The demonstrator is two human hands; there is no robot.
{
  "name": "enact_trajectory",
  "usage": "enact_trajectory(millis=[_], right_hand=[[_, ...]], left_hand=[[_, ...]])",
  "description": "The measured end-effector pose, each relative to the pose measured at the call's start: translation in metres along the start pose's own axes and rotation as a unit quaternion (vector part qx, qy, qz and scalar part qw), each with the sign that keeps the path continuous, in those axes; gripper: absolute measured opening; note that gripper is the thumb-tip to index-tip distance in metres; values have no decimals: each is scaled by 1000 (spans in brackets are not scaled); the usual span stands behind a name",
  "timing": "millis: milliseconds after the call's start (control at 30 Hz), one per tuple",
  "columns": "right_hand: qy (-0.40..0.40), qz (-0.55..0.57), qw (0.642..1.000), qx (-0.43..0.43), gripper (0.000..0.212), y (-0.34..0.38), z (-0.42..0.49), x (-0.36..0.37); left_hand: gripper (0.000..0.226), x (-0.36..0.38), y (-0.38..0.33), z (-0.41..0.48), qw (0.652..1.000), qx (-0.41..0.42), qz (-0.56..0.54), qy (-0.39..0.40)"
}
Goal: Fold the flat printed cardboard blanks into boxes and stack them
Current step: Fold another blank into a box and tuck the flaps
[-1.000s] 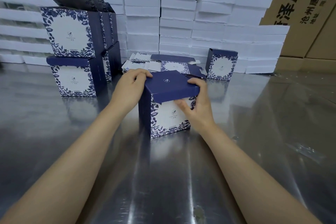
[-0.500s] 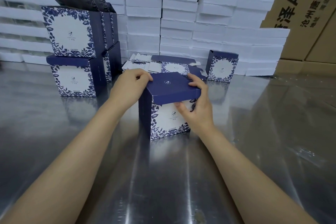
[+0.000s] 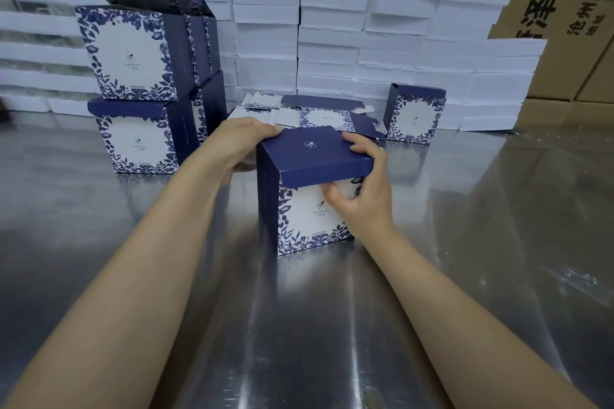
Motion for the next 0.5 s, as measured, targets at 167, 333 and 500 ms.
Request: enact_trajectory(millis=[167, 333, 500], right_hand=[[-3, 1, 1000, 1, 60, -1, 1, -1], [-1, 0, 1000, -2, 60, 0, 1, 0], [3, 1, 1000, 0, 60, 0, 1, 0]], left_hand=[[13, -1, 1, 4, 998, 16, -50, -32], [3, -5, 6, 5, 993, 20, -94, -68], [22, -5, 9, 4, 988, 27, -117, -92]])
Point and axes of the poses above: each hand's wrist, its own z-axis towards the middle knuckle, its own x-axis out of the palm, y = z × x, the point moved 10 cm from there along z, towards the middle knuckle, and after that the axes turned 15 degrees about y, right-handed, at the moved point
